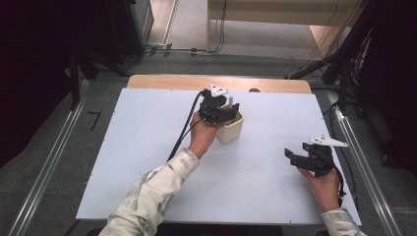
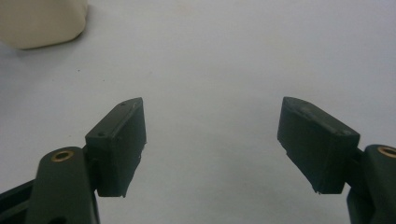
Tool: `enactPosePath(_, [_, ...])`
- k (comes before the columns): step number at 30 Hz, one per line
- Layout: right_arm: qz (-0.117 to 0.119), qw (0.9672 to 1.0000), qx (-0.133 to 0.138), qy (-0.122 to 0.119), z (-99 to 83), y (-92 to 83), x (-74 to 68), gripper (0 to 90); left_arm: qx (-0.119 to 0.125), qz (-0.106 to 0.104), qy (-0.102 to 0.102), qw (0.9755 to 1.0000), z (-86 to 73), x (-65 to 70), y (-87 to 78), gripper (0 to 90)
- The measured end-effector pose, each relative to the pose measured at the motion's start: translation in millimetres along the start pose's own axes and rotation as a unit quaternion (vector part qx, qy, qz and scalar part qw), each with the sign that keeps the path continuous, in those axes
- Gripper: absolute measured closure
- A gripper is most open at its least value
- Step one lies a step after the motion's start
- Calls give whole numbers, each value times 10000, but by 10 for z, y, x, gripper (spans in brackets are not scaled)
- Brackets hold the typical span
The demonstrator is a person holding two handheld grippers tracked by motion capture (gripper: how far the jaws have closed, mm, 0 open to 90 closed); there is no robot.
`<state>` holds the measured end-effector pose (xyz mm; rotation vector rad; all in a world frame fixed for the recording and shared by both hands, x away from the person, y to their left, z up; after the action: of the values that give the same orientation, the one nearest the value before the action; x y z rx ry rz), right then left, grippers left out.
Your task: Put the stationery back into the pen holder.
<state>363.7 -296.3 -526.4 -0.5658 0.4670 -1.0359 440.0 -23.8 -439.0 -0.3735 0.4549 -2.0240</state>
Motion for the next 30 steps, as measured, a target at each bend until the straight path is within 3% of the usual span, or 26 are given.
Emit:
enactPosePath(5, [-8, 10000, 1, -2, 0, 0, -2, 217, 33, 48, -19, 10000, -22, -14, -37, 349])
enactPosePath(9, [-17, 10000, -13, 3, -2, 3, -4, 217, 80, 19, -13, 10000, -52, -36, -82, 315])
enactPosePath(20, [-38, 10000, -34, -4, -7, 10, -10, 217, 270, 103, -23, 9996, -95, -99, -227, 268])
enactPosePath(30, [-51, 10000, -38, -3, -9, 12, -8, 217, 408, 35, -121, 9991, -135, -173, -412, 259])
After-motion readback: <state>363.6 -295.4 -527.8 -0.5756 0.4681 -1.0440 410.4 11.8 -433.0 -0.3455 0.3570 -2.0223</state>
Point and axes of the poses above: each handheld gripper's, and its own axes: y roughly forward along the jaws, z roughly out of its top, x roughly to its right, the point moved 7 cm from there along y, roughly forward along the jaws, and after that the axes turned 5 degrees about z, right-handed, at the moved point
